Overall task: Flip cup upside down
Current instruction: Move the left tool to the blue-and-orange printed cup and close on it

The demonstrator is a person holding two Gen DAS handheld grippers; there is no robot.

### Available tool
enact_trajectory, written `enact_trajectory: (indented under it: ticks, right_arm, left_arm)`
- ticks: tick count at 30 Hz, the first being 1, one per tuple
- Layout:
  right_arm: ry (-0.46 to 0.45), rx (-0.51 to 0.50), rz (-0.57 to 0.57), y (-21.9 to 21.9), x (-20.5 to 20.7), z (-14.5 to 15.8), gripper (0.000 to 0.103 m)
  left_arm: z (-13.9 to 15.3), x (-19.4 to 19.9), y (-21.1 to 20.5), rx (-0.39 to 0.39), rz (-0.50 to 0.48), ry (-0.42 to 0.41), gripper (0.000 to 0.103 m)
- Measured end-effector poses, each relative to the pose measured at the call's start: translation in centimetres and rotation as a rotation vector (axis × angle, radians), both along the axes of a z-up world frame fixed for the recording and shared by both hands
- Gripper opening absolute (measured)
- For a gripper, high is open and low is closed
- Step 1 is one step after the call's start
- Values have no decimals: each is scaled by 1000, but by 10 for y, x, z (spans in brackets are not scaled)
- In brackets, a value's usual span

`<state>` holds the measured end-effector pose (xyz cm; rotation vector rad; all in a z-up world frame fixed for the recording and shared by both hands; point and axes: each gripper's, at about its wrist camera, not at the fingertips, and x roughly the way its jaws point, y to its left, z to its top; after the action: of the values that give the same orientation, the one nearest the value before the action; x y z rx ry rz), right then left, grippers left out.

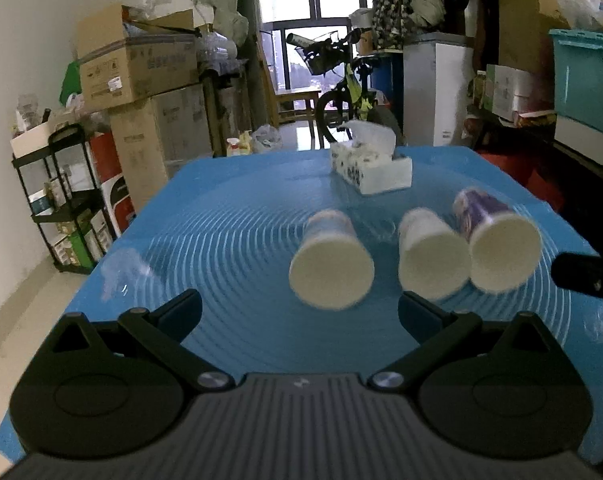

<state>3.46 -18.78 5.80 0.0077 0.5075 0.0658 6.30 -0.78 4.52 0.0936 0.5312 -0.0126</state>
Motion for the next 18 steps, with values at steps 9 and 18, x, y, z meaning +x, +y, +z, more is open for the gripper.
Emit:
enact_trajectory:
  ticks: [9, 18]
  right_arm:
    - [19, 41, 10, -17, 47, 14, 101]
    - [49, 61, 6, -24, 67, 1, 101]
  left_arm:
    - [-3, 68, -9, -40, 46, 35, 103]
    - [-23, 109, -11, -41, 104, 165, 103]
